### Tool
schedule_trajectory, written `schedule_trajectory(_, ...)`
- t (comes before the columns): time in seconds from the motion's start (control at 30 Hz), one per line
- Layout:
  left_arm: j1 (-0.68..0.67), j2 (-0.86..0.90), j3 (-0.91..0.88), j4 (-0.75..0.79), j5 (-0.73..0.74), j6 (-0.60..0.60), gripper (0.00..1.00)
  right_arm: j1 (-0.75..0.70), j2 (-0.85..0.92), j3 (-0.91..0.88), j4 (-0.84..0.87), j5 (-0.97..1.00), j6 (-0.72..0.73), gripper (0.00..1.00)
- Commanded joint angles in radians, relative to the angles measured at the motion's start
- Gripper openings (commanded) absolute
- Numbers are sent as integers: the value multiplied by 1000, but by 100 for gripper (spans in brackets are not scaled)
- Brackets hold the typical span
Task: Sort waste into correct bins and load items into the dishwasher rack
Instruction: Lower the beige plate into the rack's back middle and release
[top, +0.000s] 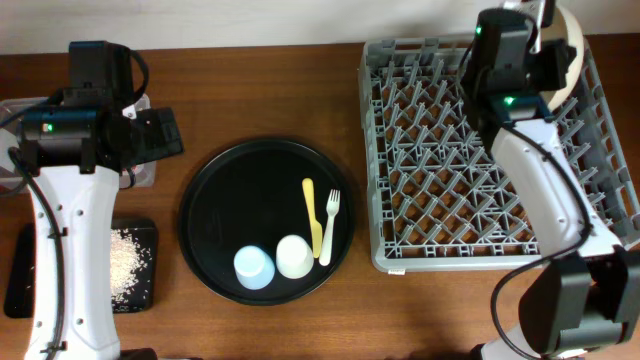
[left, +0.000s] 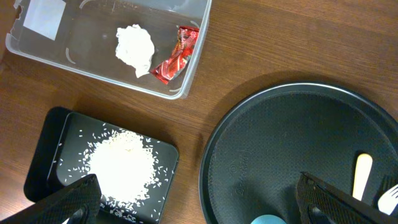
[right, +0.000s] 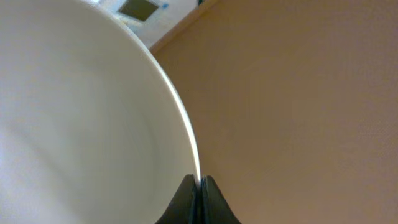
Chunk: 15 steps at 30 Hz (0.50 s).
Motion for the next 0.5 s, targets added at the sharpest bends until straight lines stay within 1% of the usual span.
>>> schedule_trajectory(0.0,3,-2,8,0,-11,-6,99,29,2,-89,75,80,-147,4)
schedule_trajectory(0.13,3,-2,8,0,-11,-6,99,106,2,-101,44,72,-139,4)
schedule_trajectory(0.23,3,-2,8,0,-11,-6,99,113,2,-101,-16,63,-93,4)
schedule_trajectory(0.27,2,-2,8,0,-11,-6,99,110,2,-101,-68,42,-53,4)
schedule_trajectory(0.4,2,-2,8,0,-11,-6,99,93,2,-100,17,53,-150,4)
schedule_trajectory(0.47,3,-2,8,0,-11,-6,99,89,2,-101,23,28,-179,4)
